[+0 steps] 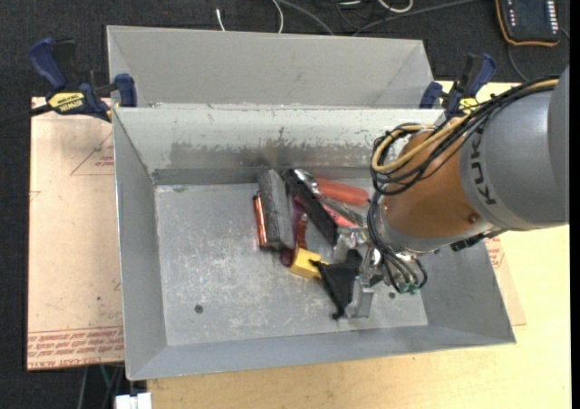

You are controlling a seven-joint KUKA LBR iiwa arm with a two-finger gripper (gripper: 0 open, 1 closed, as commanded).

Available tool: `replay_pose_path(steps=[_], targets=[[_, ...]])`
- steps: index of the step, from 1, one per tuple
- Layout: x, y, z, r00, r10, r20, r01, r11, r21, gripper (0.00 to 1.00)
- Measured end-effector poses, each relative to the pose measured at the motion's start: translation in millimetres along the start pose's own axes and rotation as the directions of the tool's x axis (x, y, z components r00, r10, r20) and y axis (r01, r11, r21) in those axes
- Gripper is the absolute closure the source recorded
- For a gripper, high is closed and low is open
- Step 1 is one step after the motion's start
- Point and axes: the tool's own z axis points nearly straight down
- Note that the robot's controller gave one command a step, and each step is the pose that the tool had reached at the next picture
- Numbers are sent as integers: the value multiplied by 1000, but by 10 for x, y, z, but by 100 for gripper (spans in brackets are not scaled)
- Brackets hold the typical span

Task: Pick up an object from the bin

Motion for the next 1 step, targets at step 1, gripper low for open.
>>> replay_pose_path(steps=[1], targets=[[133, 89, -29, 991, 133, 17, -133, 991, -3, 0]])
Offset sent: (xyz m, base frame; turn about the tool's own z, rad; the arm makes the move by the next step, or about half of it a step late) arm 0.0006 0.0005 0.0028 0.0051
